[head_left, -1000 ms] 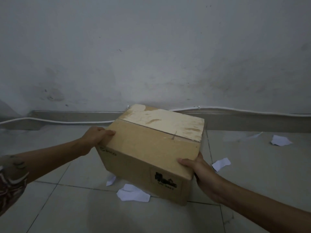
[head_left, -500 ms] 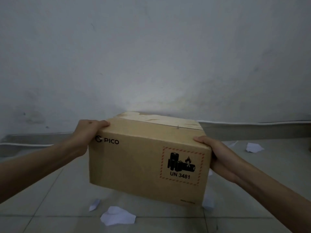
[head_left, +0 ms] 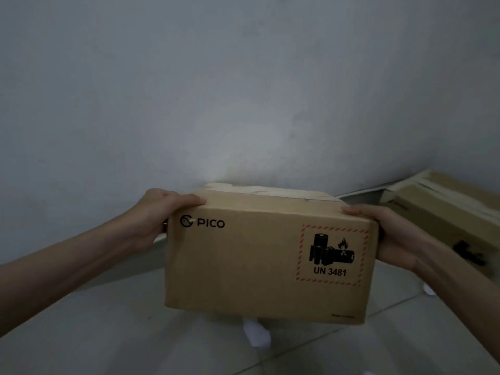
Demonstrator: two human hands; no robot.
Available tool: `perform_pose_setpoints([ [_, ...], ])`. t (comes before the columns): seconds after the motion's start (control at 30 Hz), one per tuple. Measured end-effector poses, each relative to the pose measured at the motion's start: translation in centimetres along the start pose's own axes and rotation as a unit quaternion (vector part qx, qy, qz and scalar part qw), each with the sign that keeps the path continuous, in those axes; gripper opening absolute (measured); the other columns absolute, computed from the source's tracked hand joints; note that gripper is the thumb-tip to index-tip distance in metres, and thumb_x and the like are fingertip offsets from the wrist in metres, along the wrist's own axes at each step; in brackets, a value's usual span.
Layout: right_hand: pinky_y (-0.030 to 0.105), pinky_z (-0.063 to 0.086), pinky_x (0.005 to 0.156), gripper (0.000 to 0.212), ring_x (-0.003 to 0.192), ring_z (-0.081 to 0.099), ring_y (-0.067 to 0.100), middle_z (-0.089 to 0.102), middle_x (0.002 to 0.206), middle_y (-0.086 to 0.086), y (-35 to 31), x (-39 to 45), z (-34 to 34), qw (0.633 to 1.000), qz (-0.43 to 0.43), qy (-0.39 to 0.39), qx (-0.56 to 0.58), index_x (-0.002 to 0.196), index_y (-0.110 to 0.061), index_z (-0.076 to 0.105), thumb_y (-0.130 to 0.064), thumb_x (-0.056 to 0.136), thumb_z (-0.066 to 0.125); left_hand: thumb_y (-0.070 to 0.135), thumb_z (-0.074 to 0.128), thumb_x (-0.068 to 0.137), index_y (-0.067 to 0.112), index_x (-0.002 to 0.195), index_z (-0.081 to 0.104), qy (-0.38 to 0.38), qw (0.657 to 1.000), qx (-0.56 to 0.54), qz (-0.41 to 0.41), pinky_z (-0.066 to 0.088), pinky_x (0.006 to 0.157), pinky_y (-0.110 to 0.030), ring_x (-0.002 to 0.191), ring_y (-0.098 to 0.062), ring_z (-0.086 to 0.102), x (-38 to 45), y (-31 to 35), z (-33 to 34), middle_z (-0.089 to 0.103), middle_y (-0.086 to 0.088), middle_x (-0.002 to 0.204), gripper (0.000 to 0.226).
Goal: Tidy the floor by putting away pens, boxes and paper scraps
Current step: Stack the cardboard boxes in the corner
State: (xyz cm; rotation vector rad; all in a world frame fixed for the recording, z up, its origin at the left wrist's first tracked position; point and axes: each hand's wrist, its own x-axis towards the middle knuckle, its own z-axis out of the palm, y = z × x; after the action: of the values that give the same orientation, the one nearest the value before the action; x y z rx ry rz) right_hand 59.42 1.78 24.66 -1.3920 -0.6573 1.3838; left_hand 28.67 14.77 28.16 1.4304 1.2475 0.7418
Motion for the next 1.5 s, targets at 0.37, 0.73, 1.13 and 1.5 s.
perform_pose_setpoints([
  [0.37, 0.037, 0.055, 0.067, 0.097, 0.066, 0.069, 0.019, 0.073, 0.074, 0.007, -4.6, -7.3, -11.9, 0.987, -0.114, 0.107, -0.038, 0.097, -0.014, 0.066, -0.047, 0.009, 0.09, 0.033, 0.086, 0.031, -0.006, 0.107, 0.06, -0.179, 0.979, -0.01, 0.101, 0.045, 0.08, -0.035, 0.091, -0.023, 0.06, 3.6, 7.6, 14.1, 0.065, -0.013, 0.1, 0.09],
  [0.73, 0.026, 0.056, 0.054, 0.106, 0.07, 0.071, 0.017, 0.074, 0.08, 0.005, -4.1, -10.1, -21.6, 0.956, -0.214, 0.202, -0.012, 0.108, -0.014, 0.057, -0.04, 0.011, 0.093, 0.039, 0.084, 0.028, 0.005, 0.113, 0.057, -0.277, 0.942, -0.025, 0.19, 0.052, 0.084, -0.033, 0.099, -0.022, 0.061, 8.5, 12.8, 28.8, 0.064, -0.008, 0.105, 0.095],
  [1.13, 0.036, 0.054, 0.072, 0.115, 0.103, 0.061, 0.029, 0.061, 0.116, 0.013, -0.3, -7.0, -30.6, 0.919, -0.227, 0.321, -0.02, 0.126, -0.02, 0.046, -0.033, 0.021, 0.09, 0.01, 0.078, 0.07, 0.008, 0.121, 0.05, -0.342, 0.916, 0.007, 0.209, 0.048, 0.07, -0.02, 0.096, -0.017, 0.056, 15.3, 9.5, 42.6, 0.058, 0.001, 0.101, 0.059],
  [1.5, 0.03, 0.052, 0.064, 0.096, 0.101, 0.06, 0.023, 0.056, 0.123, 0.007, -1.6, -1.8, -34.2, 0.876, -0.276, 0.395, 0.012, 0.137, -0.023, 0.03, -0.023, 0.056, 0.082, 0.025, 0.065, 0.085, 0.004, 0.128, 0.042, -0.221, 0.927, 0.063, 0.295, 0.038, 0.082, -0.029, 0.107, -0.019, 0.047, 18.3, 10.9, 49.2, 0.049, -0.01, 0.129, 0.053],
])
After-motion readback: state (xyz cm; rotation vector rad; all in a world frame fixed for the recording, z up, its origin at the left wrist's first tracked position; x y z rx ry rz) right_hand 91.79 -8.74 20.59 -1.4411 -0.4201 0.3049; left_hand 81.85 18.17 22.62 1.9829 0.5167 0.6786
